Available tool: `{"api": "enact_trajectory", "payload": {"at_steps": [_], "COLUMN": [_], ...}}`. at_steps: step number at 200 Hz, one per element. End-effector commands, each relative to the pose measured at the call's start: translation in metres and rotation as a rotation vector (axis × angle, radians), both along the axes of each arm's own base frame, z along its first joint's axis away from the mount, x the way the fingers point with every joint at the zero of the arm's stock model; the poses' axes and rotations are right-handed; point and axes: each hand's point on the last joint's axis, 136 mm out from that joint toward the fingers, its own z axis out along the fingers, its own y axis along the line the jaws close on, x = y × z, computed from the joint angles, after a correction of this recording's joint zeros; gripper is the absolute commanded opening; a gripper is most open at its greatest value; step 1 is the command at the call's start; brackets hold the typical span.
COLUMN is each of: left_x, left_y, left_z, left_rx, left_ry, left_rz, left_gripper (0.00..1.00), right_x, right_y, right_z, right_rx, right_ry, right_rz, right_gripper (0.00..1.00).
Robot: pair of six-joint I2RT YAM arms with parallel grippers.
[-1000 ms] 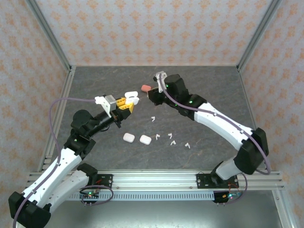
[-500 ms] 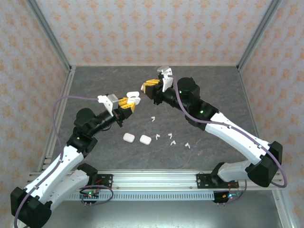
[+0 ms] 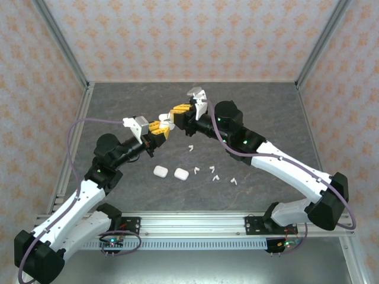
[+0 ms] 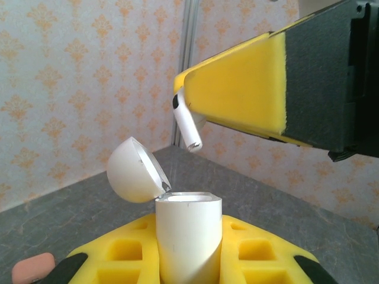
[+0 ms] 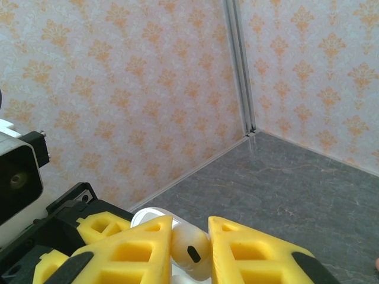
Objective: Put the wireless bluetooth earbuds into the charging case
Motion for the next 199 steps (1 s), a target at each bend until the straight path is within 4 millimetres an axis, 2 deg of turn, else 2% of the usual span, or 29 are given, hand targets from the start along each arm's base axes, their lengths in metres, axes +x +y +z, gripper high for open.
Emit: {"api": "enact_trajectory", "payload": {"at_steps": [1, 60, 158, 176, 199], "left_x": [-0.003, -0.002, -0.005, -0.005, -0.007], "left_y": [-0.002, -0.003, -0.004, -0.004, -0.006], "left_z": [0.018, 0.018, 0.02, 0.02, 0.02], "left_rx": [-0.033, -0.032, -0.033, -0.034, -0.032], "left_ry": [-0.056, -0.055, -0.061, -0.062, -0.06], "left_rz": [-0.006, -0.009, -0.017, -0.019, -0.027], "left_gripper": [0.0, 0.0, 0.0, 0.0, 0.0], "right_x": [-0.006, -0.014, -0.031, -0.033, -0.034], "right_y": [0.01, 0.025, 0.03, 0.032, 0.03], "right_z": [0.013, -0.002, -0.02, -0.013, 0.008], "right_rx": [0.034, -0.003, -0.064, -0.053, -0.019], "right_ry": [-0.034, 0.002, 0.102, 0.109, 0.106], "right_rz": [0.051, 0.117, 0.216, 0.232, 0.26], "right_gripper": [0.2, 0.2, 0.22, 0.25, 0.37]}}
